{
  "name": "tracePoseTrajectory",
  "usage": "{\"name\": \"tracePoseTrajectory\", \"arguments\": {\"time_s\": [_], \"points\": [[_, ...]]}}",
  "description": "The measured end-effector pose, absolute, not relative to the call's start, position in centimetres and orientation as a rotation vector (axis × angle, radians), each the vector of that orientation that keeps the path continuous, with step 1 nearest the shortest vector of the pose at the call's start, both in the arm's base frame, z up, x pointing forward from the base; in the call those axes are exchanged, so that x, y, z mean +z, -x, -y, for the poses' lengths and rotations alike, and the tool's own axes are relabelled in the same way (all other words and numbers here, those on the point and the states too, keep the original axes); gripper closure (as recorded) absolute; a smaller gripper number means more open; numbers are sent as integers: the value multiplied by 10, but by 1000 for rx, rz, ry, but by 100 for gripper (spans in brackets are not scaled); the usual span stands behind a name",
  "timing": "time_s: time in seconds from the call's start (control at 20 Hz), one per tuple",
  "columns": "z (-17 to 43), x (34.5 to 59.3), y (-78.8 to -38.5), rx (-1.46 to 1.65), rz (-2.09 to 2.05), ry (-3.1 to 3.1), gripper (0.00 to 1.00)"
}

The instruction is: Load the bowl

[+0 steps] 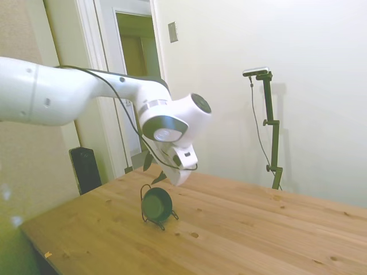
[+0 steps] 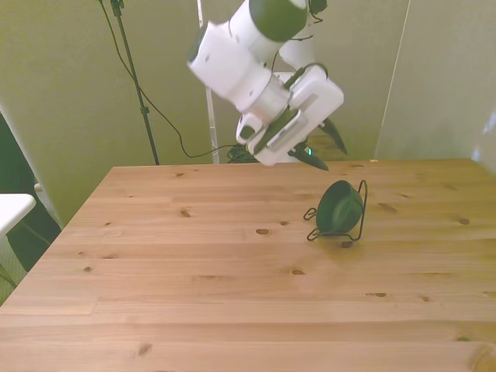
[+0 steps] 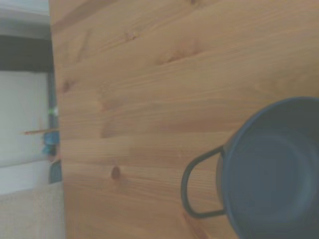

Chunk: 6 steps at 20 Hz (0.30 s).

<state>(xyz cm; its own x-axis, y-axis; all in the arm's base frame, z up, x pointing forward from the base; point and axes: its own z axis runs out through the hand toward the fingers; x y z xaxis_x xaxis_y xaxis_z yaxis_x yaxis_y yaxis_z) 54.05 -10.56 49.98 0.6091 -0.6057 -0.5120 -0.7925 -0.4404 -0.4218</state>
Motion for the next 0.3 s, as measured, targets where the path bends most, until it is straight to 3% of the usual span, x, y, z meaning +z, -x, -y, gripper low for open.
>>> {"name": "tracePoseTrajectory", "arguments": {"time_s": [0.3], "points": [[59, 532, -502, 228, -1349, 2379, 0]]}}
